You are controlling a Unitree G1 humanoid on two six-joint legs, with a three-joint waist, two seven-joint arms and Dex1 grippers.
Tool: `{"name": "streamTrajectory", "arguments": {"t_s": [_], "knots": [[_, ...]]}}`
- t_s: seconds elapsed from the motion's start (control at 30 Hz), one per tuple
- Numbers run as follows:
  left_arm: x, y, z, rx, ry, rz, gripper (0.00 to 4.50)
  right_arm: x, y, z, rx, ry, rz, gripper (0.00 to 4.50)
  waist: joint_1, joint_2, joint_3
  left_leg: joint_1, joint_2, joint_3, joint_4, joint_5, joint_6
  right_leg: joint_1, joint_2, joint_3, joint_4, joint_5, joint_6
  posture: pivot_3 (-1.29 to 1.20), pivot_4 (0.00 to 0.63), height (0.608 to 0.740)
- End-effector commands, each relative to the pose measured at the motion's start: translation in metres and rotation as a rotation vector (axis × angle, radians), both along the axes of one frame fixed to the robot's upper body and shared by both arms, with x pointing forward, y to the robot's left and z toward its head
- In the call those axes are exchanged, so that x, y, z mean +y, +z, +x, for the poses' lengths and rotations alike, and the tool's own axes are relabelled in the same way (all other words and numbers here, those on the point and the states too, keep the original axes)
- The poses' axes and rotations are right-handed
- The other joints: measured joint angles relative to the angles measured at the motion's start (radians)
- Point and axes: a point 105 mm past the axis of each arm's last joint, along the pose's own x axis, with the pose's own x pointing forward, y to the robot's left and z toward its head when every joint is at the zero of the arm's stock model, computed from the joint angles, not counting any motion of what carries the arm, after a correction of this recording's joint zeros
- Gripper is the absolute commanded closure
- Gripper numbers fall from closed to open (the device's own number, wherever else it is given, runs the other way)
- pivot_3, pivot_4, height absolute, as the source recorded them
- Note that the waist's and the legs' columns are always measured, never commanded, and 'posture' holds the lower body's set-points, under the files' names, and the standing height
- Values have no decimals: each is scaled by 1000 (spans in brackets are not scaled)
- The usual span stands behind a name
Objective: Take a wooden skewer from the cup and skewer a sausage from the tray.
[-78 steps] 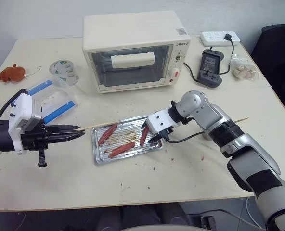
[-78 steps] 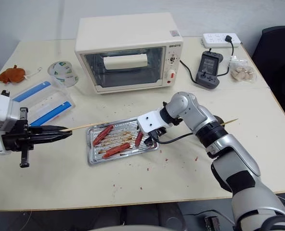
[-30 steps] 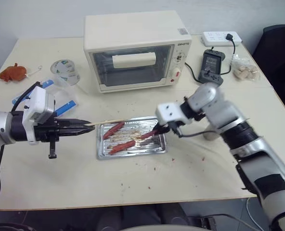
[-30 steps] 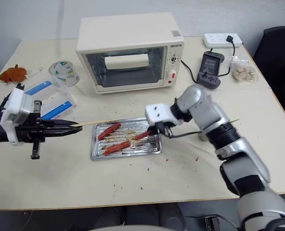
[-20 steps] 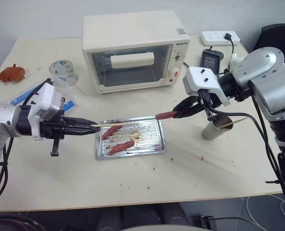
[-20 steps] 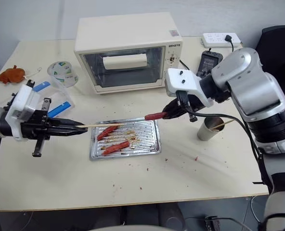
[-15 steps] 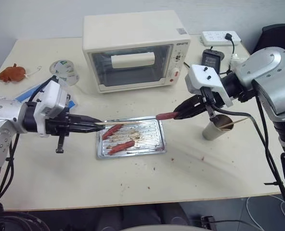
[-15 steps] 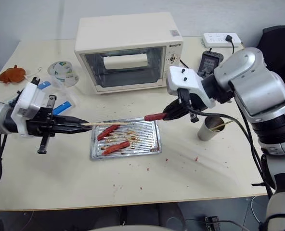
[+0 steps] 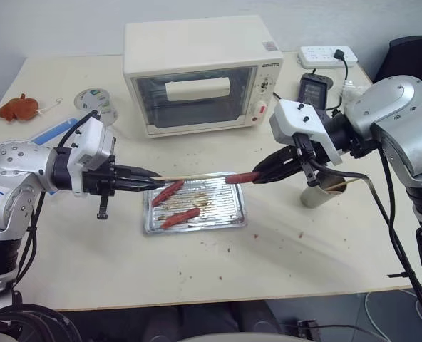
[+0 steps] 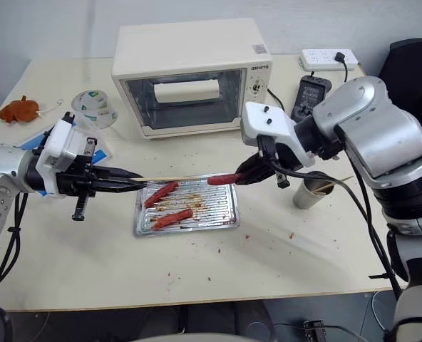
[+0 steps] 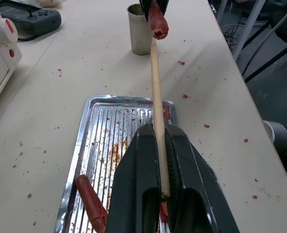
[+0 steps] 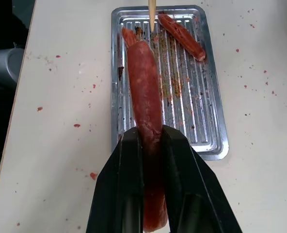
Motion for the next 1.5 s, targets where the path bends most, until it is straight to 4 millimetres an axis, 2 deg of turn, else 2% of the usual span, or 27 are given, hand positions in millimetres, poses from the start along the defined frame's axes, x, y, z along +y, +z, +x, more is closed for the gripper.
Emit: {"name": "streamTrajectory", "arguments": {"t_s": [0.03,0.43,0.7,1.5], "knots": [[-5,7,-3,-45,-25,8,4500,3,19,-4,-62,17,42,4080,0,0,0,0,0,0,0,0,0,0,0,0,0,0,0,0,150,740],[-9,9,-3,-55,-45,14,4500,7,20,-3,-66,17,59,4080,1,0,0,0,0,0,0,0,0,0,0,0,0,0,0,0,150,740],[-7,13,-2,-64,-41,24,4500,1,13,-1,-68,8,39,4080,2,0,0,0,0,0,0,0,0,0,0,0,0,0,0,0,150,740],[-6,14,-2,-69,-56,32,4500,-4,10,1,-69,-17,49,4080,4,0,0,0,0,0,0,0,0,0,0,0,0,0,0,0,150,740]]}}
